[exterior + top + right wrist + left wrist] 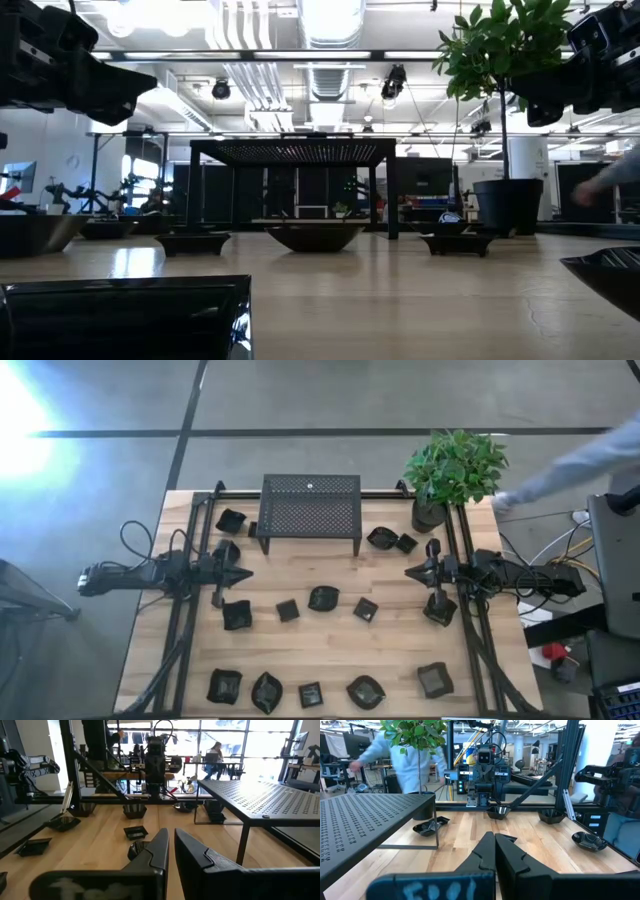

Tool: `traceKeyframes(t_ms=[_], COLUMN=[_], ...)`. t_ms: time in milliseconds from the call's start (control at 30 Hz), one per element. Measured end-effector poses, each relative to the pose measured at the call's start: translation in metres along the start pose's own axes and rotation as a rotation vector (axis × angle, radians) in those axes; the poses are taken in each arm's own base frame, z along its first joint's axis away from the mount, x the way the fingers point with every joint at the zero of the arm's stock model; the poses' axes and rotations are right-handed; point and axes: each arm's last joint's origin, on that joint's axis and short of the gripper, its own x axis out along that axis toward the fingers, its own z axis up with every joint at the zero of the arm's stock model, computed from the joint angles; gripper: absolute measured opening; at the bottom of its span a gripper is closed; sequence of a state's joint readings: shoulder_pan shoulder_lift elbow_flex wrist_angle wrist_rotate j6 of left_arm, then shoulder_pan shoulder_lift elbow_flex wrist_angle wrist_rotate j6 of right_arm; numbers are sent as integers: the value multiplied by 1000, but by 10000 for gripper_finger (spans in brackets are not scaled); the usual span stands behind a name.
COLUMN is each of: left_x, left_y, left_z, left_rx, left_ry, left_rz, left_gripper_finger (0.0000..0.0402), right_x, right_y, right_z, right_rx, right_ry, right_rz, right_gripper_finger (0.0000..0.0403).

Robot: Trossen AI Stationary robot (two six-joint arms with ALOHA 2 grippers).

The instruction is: Pick & Place Mini shaped plates

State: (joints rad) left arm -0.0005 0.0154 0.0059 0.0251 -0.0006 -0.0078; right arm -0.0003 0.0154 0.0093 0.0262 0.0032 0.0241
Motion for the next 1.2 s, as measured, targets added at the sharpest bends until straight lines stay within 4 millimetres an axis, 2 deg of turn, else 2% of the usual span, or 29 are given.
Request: traceKeyframes(t_ms=[733,933,1067,1200], left_x=[0,0,0,0], left_y=[0,0,0,0], left_z=[0,0,0,0], left_rx=[0,0,0,0], left_ry=[-1,0,0,0], left_rz=[0,0,0,0], left_gripper_finger=[0,0,0,0], right_x=[0,-1,0,0], right_y=[0,0,0,0], right_z=[1,10,8,7], right_rx=[2,-11,41,13], right_ry=[-12,-95,-75,-70], right_rz=[1,3,6,5], right_gripper_finger=[28,28,28,28])
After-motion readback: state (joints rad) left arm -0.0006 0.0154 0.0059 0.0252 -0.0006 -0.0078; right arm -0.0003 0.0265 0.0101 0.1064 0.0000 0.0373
